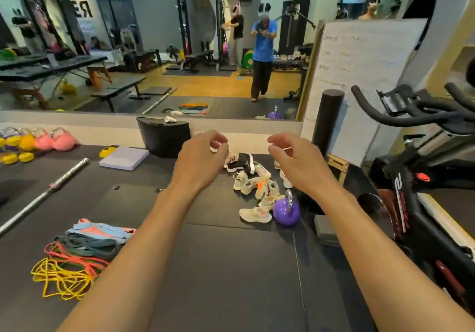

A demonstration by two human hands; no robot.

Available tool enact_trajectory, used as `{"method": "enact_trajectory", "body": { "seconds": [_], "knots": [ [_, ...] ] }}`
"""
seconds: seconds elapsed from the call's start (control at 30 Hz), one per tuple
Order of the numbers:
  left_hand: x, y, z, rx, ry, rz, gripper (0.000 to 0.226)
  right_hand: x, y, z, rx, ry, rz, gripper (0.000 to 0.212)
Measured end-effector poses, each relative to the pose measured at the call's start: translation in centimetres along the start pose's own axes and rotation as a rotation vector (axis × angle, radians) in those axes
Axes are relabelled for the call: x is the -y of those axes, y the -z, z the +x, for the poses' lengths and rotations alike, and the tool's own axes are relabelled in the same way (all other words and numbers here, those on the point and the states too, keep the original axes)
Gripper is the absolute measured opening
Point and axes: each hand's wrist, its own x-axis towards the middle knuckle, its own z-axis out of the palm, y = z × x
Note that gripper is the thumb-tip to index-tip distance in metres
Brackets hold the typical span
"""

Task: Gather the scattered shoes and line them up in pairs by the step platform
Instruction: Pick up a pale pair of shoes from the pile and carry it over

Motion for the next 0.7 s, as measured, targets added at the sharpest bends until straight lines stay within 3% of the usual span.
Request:
{"method": "enact_trajectory", "body": {
  "seconds": [0.37, 0.7],
  "knots": [
    [8.1, -17.4, 25.0, 0.225, 0.017, -0.064, 0.019, -13.9, -4.9, 23.1, -0.023, -0.229, -0.06, 0.031],
    [15.9, -37.4, 44.6, 0.335, 0.012, -0.039, 0.022, -31.9, -11.4, 42.8, 0.054, -0.383, -0.011, 0.031]
  ]
}}
